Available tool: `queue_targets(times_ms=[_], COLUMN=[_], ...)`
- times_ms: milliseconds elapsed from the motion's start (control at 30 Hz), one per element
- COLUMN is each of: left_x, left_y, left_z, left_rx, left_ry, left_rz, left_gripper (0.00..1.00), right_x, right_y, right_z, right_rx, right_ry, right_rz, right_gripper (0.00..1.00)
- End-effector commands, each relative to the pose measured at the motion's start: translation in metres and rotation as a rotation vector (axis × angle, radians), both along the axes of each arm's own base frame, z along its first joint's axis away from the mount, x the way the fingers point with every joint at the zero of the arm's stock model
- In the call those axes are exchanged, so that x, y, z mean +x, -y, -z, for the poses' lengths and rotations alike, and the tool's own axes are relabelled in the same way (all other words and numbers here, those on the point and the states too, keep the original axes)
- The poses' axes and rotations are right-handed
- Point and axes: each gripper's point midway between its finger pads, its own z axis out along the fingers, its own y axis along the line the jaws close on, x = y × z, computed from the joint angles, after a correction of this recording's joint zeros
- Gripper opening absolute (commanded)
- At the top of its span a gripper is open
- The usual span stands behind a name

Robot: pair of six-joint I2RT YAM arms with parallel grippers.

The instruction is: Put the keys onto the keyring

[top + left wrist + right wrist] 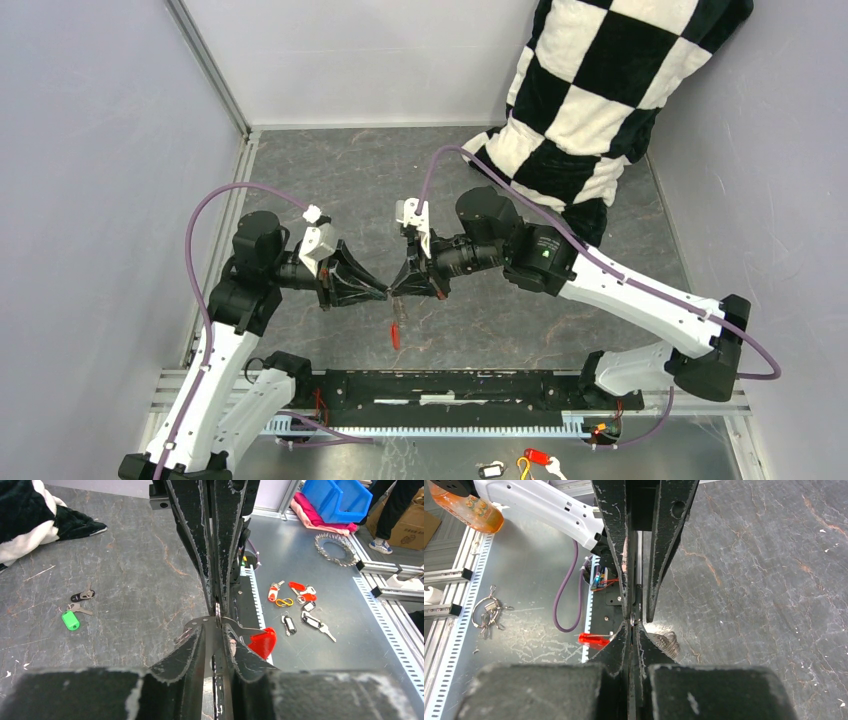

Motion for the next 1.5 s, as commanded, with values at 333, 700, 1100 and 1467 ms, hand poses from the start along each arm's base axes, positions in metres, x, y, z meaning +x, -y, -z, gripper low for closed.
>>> queue_targets(times_ms=[333,700,1100,1467], left_x=[-0.01,-0.008,-0.05,-0.071], left_y=[-0.001,0.001,-0.005,-0.001], left_z=[-0.008,-0.005,-0.061,-0.099], left_rx=[-0.02,-0.021,-0.166,-0.215], left_ry=[0.07,0.092,0.391,0.525], left_rz=[0.04,0.055,0.297,0.391], left_gripper=[0.11,0.02,0.02,0.02], right_x=[0.0,-0.008,-0.002,-0.002], right_y=[-0.012,-0.012,0.036,0.039], right_z=[-0.035,-0.06,-0.068,-0.07], right_rx=[0.088,0.163,0.324,0.399], right_ry=[0.046,0.068,0.172,0.209], right_rz=[-0.002,0.0,0.166,0.171], right_gripper=[0.01,0.22,0.45,0.41])
